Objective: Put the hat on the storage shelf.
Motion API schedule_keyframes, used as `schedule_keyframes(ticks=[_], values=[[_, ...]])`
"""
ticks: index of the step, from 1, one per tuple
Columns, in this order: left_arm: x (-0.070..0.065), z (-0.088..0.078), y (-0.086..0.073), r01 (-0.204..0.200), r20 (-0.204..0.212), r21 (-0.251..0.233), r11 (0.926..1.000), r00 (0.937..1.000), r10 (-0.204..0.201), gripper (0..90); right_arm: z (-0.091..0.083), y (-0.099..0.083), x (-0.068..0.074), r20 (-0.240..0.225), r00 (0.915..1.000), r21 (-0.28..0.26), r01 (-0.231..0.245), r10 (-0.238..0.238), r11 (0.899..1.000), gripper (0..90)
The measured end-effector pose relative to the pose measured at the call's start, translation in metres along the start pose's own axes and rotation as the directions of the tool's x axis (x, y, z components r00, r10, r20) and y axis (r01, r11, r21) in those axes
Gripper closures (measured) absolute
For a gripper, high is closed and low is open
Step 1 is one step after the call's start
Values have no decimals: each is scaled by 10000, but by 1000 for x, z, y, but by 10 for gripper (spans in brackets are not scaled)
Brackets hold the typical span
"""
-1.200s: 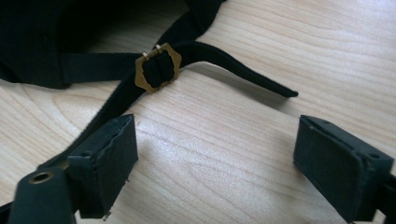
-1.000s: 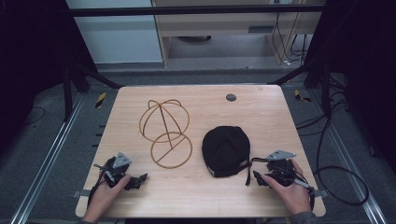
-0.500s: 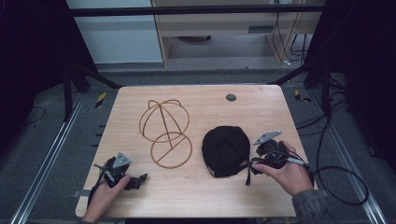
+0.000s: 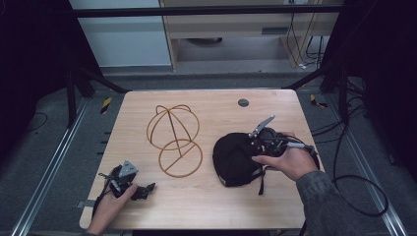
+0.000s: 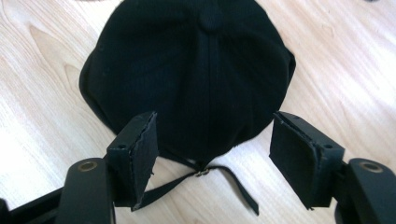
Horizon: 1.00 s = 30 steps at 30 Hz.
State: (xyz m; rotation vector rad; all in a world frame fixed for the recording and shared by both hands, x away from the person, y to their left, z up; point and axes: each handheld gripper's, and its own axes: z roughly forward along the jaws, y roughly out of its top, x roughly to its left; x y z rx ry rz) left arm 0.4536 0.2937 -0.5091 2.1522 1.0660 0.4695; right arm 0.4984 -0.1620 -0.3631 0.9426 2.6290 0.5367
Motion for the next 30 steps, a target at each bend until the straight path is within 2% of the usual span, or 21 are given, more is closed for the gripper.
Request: schedule_keyframes(ticks=[5,6,8,12,16,23,29,30], values=[[0,0,0,24,-2,-24,10000,10000,-24,0,4,13,1,-213,9996,75,201,-199,9998,386],[0,0,0,37,-19,-39,10000,10000,-37,0,6,18,0,-398,9991,-4,174,-174,9998,411],[0,0,0,36,-9,-35,10000,10000,-36,0,11,26,-2,-426,9989,56,201,-198,9998,444],[0,0,0,11,-14,-30,10000,10000,-11,0,18,40,-6,-565,9981,146,272,-263,9995,477],[0,0,0,13,-12,-28,10000,10000,-13,0,28,52,-5,-714,9967,416,406,-375,9983,471],[0,0,0,9,-9,-25,10000,10000,-9,0,41,60,-5,-850,9960,679,335,-277,9971,466],[0,0,0,7,-17,-2,10000,10000,-7,0,48,64,-7,-898,9955,945,385,-300,9948,501],[0,0,0,7,-9,2,10000,10000,-7,0,49,64,-8,-925,9956,1015,236,-141,9946,521]])
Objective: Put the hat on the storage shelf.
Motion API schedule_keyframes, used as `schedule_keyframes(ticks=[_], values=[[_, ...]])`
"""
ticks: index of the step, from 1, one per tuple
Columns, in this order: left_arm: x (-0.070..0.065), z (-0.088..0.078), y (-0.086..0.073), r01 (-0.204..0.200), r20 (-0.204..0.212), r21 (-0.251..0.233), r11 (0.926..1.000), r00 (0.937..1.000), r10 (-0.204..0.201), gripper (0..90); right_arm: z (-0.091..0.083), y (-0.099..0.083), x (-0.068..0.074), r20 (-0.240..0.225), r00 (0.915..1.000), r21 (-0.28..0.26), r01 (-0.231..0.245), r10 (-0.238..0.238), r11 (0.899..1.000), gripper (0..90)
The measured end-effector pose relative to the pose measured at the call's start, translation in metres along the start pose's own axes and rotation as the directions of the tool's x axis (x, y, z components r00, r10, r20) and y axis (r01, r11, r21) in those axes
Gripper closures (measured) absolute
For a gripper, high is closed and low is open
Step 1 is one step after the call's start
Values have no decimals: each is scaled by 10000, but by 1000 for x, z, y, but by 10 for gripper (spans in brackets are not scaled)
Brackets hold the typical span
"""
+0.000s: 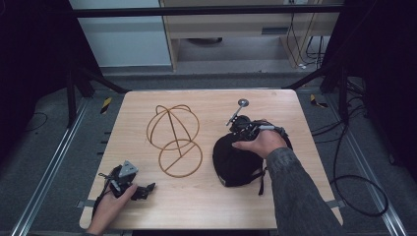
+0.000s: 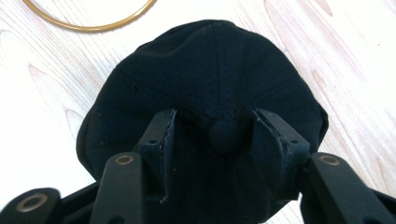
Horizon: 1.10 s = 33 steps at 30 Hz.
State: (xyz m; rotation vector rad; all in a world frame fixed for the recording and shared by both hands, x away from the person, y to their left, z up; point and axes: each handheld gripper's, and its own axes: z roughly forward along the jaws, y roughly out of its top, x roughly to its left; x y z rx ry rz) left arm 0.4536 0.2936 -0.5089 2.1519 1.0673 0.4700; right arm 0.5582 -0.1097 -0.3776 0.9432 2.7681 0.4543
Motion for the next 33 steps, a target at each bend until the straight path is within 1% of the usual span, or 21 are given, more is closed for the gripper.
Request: schedule_keyframes(ticks=[3,6,7,8,9,10,11,16,20,22,23,24,25,26,27,28,29,30,33], values=[[0,0,0,-2,1,2,10000,10000,2,0,1,0,-2,-106,9999,35,3,-3,10000,538],[0,0,0,-3,1,2,10000,10000,3,0,2,2,-3,-123,9998,174,148,-146,9997,610],[0,0,0,-3,1,2,10000,10000,3,0,2,2,-3,-123,9998,174,148,-146,9997,610],[0,0,0,0,-8,-4,10000,10000,0,0,1,3,-4,-186,9997,215,183,-179,9996,668],[0,0,0,0,-8,-4,10000,10000,0,0,1,3,-4,-186,9997,215,183,-179,9996,668],[0,0,0,1,0,1,10000,10000,-1,0,0,5,-4,-226,9994,349,273,-265,9990,713],[0,0,0,1,0,1,10000,10000,-1,0,-1,5,-4,-204,9993,355,317,-310,9989,723],[0,0,0,-1,2,3,10000,10000,1,0,-1,4,-5,-303,9985,341,472,-462,9983,736],[0,0,0,-4,3,2,10000,10000,4,0,-6,2,-5,-398,9985,224,384,-375,9990,739],[0,0,0,0,2,2,10000,10000,0,0,-14,1,-6,-455,9983,81,373,-369,9993,740],[0,0,0,0,2,2,10000,10000,0,0,-14,1,-6,-455,9983,81,373,-369,9993,740],[0,0,0,-2,-7,-2,10000,10000,2,0,-20,-1,-6,-471,9982,-69,379,-382,9993,740],[0,0,0,-2,-7,-2,10000,10000,2,0,-20,-1,-6,-471,9982,-69,379,-382,9993,740],[0,0,0,-4,-8,-3,10000,10000,4,0,-26,-3,-5,-498,9981,-145,365,-372,9992,740],[0,0,0,-4,-8,-3,10000,10000,4,0,-26,-3,-5,-498,9981,-145,365,-372,9992,740],[0,0,0,-3,-9,-3,10000,10000,3,0,-33,-5,-4,-460,9981,-241,397,-408,9989,740],[0,0,0,-3,-9,-3,10000,10000,3,0,-33,-5,-4,-460,9981,-241,397,-408,9989,740],[0,0,0,-2,-9,-4,10000,10000,2,0,-39,-8,-4,-444,9980,-294,431,-444,9986,741],[0,0,0,-4,-2,1,10000,10000,4,0,-49,-10,-3,-437,9980,-433,435,-454,9981,741]])
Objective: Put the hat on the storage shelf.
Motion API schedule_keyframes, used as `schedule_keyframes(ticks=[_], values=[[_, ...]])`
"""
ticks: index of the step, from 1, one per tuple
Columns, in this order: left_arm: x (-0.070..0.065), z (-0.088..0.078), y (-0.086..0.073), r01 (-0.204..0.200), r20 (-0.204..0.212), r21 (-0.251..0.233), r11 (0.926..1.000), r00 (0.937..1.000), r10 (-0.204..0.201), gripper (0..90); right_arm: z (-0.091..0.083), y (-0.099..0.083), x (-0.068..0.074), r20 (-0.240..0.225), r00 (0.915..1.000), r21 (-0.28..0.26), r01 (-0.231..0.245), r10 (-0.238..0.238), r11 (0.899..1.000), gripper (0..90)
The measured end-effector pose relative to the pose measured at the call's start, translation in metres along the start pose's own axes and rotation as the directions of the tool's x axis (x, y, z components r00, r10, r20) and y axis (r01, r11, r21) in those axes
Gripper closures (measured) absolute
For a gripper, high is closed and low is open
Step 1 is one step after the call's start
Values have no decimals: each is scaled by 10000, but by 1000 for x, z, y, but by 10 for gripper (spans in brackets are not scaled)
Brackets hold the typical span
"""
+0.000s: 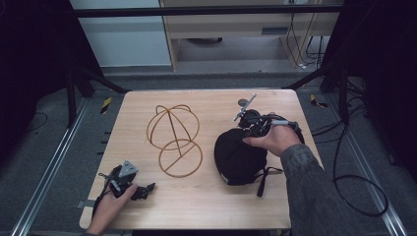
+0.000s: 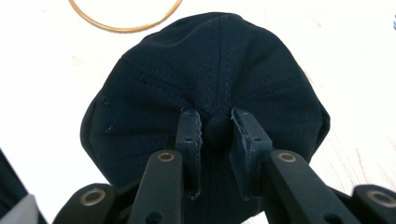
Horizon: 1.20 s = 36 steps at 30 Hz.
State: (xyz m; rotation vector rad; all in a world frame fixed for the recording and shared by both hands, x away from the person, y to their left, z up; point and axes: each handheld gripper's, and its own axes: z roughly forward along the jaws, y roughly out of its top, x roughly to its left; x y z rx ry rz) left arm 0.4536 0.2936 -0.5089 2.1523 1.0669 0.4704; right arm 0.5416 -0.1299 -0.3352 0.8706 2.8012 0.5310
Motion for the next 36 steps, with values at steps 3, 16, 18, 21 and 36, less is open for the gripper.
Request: schedule_keyframes(ticks=[3,16,18,21,36], values=[[0,0,0,1,-9,-5,10000,10000,-1,0,-10,-1,1,89,10000,-130,44,-43,9999,742],[0,0,0,8,-6,-15,10000,10000,-8,0,-50,-5,5,401,9992,-929,47,-9,9957,741],[0,0,0,6,-7,-12,10000,10000,-6,0,-58,-6,6,449,9990,-1112,80,-31,9938,741],[0,0,0,5,-9,-15,10000,10000,-5,0,-66,-7,8,569,9984,-1319,126,-51,9912,741],[-1,-1,-1,10,-20,-3,10000,10000,-10,0,-94,-7,25,1132,9932,-2737,578,-276,9601,741]])
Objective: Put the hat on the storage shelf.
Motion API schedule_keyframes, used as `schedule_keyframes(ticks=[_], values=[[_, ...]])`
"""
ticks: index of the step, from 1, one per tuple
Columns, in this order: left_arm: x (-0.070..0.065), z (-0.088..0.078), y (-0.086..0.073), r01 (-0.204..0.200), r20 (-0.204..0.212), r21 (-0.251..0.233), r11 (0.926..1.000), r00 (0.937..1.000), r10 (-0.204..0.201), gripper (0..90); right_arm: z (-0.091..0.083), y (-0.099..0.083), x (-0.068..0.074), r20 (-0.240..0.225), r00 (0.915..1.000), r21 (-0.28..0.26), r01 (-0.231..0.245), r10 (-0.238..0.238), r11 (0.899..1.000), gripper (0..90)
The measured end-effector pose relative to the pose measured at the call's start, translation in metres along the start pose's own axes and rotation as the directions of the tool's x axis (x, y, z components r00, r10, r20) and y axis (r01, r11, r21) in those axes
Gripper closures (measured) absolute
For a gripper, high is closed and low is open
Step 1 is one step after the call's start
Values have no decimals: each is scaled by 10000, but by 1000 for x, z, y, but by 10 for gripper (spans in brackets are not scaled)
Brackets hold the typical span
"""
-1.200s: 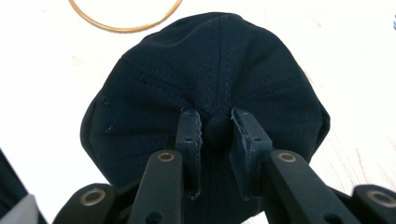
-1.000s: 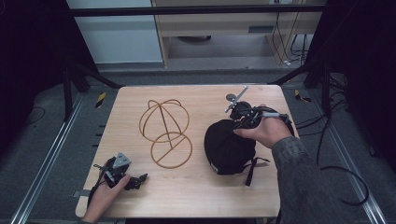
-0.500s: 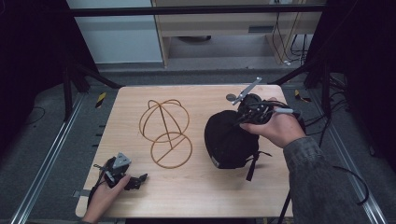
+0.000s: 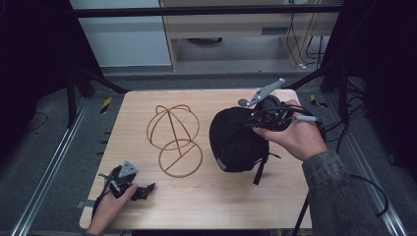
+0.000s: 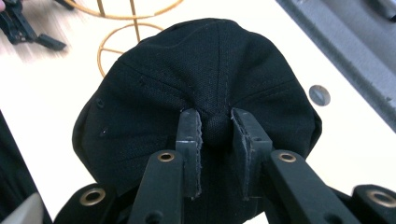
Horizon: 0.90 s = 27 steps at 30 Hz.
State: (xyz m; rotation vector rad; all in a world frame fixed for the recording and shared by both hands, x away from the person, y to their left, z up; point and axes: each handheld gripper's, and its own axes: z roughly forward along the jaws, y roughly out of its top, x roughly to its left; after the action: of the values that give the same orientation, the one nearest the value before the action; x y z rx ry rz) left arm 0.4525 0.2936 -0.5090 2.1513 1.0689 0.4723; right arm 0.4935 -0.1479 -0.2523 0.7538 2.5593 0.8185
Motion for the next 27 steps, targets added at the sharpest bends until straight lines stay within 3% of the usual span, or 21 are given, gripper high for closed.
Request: schedule_keyframes(ticks=[13,27], values=[[0,0,0,3,-3,-27,10000,10000,-3,0,-11,1,17,313,9993,-1121,259,-225,9934,741],[0,0,0,5,-2,-25,10000,10000,-5,0,-20,9,27,420,9980,-1432,525,-469,9883,742]])
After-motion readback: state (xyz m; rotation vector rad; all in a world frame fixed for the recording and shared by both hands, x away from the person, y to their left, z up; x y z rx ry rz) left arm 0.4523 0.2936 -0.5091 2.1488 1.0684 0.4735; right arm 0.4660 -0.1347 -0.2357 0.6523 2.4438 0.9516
